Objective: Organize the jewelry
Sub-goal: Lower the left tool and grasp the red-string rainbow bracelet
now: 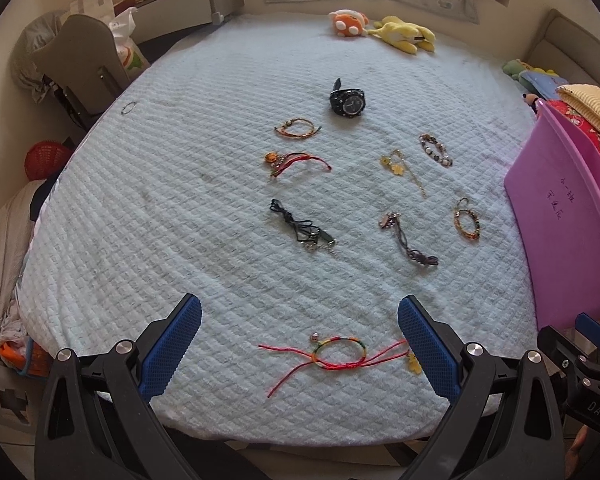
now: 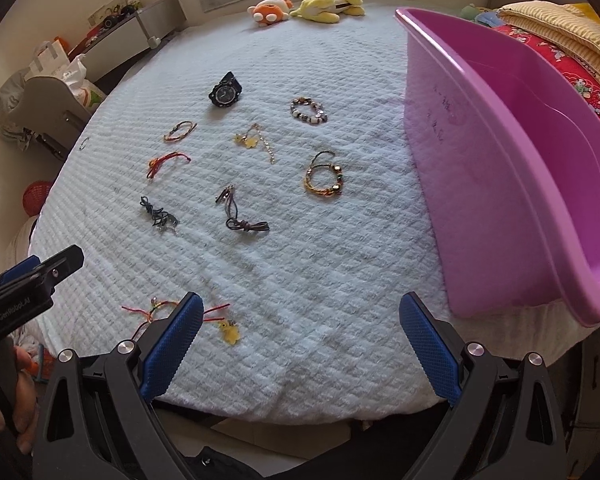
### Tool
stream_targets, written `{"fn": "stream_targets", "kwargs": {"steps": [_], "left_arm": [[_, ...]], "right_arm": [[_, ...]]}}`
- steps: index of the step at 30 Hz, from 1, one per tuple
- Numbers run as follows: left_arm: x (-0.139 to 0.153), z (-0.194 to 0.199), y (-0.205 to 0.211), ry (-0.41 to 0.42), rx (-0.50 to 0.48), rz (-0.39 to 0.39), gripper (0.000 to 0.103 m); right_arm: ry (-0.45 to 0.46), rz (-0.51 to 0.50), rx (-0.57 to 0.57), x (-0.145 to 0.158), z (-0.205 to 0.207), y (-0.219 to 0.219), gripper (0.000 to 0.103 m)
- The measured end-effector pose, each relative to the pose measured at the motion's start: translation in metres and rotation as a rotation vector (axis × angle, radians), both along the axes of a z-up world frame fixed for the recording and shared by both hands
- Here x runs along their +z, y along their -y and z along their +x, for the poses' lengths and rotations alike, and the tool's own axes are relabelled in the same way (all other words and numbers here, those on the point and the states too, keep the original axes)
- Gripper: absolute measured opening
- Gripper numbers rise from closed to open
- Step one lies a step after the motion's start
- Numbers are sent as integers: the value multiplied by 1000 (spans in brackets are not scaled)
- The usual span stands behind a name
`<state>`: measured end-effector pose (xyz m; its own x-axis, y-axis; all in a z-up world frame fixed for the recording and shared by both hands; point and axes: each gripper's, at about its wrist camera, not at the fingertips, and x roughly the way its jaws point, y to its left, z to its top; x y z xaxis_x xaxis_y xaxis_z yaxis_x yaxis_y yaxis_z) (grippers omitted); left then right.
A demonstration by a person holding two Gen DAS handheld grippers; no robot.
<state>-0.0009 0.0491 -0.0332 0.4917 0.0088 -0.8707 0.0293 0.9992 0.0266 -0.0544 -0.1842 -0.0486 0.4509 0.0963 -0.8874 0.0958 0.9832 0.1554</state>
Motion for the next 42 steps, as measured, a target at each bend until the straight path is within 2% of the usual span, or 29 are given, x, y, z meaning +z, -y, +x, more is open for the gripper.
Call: {"fn": "stream_targets", "kwargs": {"steps": [7, 11, 17, 23, 28, 42], "left_arm": [[-42, -9, -39, -21, 28, 12, 97], [-60, -17, -50, -25, 34, 3, 97], [-84, -28, -41, -26, -14, -7, 97], [-103, -32, -25, 19, -74, 29, 97], [-113, -29, -22, 14, -75, 0, 97], [-129, -21, -16, 34, -87, -2, 97]], "right_arm": [[31, 2, 109, -33, -12, -31, 94], [19, 13, 152, -50, -13, -44, 94], [50, -1, 163, -72, -14, -52, 94], [78, -13, 150, -94, -13, -51, 94], [86, -28, 163, -100, -15, -55, 94], [70, -67, 194, -117, -12, -71, 94]]}}
